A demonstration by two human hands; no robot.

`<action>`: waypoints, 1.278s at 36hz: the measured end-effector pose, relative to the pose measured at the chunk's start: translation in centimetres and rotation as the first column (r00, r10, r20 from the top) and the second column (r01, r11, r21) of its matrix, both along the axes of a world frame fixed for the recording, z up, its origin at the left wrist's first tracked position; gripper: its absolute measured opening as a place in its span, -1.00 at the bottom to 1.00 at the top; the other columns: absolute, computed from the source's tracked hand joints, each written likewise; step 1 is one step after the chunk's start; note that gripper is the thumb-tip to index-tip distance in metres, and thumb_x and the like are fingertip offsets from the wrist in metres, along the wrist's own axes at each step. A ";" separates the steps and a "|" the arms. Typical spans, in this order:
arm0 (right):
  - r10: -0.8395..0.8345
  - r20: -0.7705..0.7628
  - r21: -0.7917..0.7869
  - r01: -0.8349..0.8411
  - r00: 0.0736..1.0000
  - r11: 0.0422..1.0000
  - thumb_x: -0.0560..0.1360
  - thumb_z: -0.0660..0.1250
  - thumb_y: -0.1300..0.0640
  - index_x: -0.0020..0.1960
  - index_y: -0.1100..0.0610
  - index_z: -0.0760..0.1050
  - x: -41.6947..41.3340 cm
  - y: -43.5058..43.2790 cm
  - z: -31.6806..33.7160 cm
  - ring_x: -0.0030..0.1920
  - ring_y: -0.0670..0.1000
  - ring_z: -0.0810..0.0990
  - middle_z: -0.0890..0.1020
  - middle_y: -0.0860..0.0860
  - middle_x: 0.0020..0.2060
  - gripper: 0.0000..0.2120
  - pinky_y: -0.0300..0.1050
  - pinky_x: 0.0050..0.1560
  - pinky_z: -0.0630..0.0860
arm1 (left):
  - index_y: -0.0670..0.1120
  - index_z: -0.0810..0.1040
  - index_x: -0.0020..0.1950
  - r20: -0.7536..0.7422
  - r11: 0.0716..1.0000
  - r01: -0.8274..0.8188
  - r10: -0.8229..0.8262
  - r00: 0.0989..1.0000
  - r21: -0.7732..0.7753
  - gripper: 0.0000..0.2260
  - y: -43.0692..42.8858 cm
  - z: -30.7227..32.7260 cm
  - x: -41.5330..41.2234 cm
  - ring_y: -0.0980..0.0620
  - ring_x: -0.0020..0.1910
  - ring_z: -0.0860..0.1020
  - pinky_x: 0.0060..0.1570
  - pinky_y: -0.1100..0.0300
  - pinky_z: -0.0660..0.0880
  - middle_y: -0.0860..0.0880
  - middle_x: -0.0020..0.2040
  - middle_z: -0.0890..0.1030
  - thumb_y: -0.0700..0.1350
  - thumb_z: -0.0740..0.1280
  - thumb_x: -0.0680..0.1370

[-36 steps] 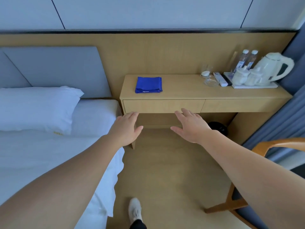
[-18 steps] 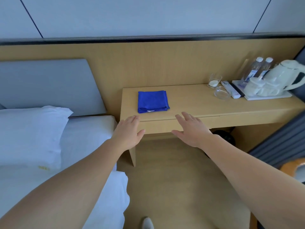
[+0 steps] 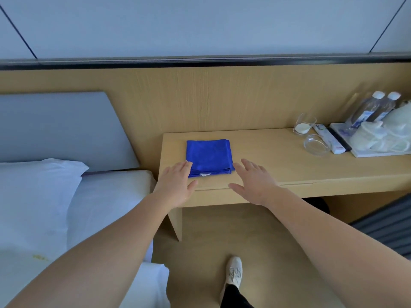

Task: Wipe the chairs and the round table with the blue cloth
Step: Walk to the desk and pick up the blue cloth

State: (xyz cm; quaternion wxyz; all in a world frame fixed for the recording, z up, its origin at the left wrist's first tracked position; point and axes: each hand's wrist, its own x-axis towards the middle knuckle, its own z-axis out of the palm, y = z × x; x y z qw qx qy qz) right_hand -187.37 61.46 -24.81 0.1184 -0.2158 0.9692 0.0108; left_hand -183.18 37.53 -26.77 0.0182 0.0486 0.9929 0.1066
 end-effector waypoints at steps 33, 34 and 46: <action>0.202 0.263 0.075 -0.229 0.943 0.970 0.55 0.12 -0.28 0.55 -0.08 -0.28 -16.6 -6.1 -14.4 0.49 0.24 -0.38 -0.36 0.13 0.51 -0.22 0.16 0.51 -0.09 | -0.09 0.04 0.53 0.196 0.996 0.024 -0.007 0.981 -0.084 -0.48 -4.0 -7.7 -14.7 0.03 0.50 0.05 0.47 0.07 -0.02 -0.03 0.53 0.09 0.08 0.04 0.62; 0.186 0.260 0.056 -0.207 0.948 0.977 0.59 0.11 -0.17 0.55 -0.10 -0.25 -16.6 -6.1 -14.5 0.50 0.22 -0.37 -0.35 0.11 0.52 -0.29 0.11 0.52 -0.07 | -0.09 0.04 0.53 0.206 0.996 0.038 -0.020 0.978 -0.085 -0.48 -4.1 -7.8 -14.8 0.03 0.50 0.04 0.47 0.07 -0.03 -0.04 0.54 0.08 0.08 0.04 0.62; 0.210 0.130 -0.071 -0.203 0.969 0.977 0.60 0.08 0.27 0.56 0.04 0.05 -16.7 -5.1 -12.8 0.55 0.08 -0.06 0.14 0.06 0.54 -0.44 -0.11 0.41 0.23 | -0.11 0.02 0.53 0.227 0.994 0.099 -0.084 0.970 -0.054 -0.43 -4.3 -9.2 -19.5 0.00 0.50 0.06 0.45 0.12 -0.01 -0.07 0.54 0.09 0.11 0.08 0.61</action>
